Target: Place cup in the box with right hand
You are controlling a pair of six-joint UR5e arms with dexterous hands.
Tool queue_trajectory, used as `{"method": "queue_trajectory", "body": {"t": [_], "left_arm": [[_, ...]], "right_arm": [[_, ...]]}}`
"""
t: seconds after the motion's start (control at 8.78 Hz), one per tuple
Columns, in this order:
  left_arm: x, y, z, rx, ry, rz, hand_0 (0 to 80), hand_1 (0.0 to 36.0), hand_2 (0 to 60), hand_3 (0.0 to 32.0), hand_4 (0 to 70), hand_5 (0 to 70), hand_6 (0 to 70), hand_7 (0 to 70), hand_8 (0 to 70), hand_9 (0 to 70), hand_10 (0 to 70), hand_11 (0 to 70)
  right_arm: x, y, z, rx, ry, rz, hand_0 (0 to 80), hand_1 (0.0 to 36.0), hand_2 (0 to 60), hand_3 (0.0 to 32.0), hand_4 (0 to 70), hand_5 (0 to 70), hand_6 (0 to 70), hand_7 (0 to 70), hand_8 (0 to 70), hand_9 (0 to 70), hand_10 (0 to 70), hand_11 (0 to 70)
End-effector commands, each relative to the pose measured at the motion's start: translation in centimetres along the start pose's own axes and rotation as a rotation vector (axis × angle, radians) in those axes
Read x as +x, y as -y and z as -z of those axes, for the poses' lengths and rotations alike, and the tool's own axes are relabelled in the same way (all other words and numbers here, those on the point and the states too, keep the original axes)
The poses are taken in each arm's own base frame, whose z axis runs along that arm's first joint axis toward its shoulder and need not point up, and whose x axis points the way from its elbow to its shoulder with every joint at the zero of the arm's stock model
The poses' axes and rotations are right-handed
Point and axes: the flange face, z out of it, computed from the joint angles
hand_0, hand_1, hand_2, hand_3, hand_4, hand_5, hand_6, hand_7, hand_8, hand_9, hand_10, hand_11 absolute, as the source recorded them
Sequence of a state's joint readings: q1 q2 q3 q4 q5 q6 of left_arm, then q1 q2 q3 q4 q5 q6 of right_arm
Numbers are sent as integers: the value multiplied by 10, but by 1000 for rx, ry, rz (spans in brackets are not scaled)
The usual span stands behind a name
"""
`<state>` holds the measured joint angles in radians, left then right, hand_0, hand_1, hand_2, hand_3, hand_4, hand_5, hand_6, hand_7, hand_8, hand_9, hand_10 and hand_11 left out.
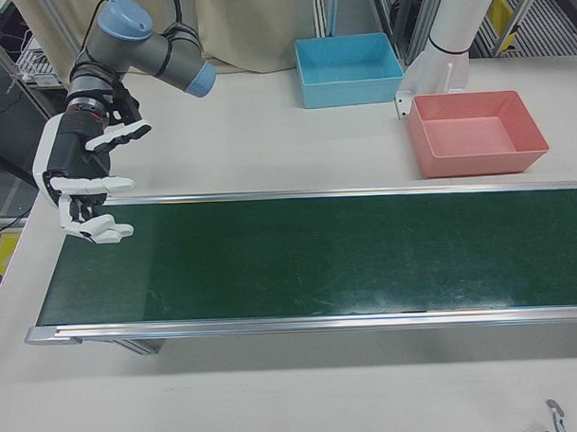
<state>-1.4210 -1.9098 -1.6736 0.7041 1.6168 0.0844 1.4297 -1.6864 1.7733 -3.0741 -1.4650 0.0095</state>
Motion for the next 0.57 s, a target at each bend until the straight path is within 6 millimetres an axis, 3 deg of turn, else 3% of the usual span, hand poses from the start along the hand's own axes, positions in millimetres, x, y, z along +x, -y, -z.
{"method": "queue_trajectory", "body": {"t": [0.0, 0.46], "left_arm": [[1, 0, 0, 0, -1, 0, 0, 0, 0, 0, 0, 0, 0, 0, 0, 0, 0, 0], [0, 0, 0, 0, -1, 0, 0, 0, 0, 0, 0, 0, 0, 0, 0, 0, 0, 0]], "right_arm": [[0, 0, 0, -1, 0, -1, 526, 136, 48, 0, 688, 62, 153, 560, 214, 348, 260, 378], [-1, -2, -1, -5, 1, -2, 529, 144, 53, 0, 674, 61, 148, 544, 204, 331, 235, 344]]}}
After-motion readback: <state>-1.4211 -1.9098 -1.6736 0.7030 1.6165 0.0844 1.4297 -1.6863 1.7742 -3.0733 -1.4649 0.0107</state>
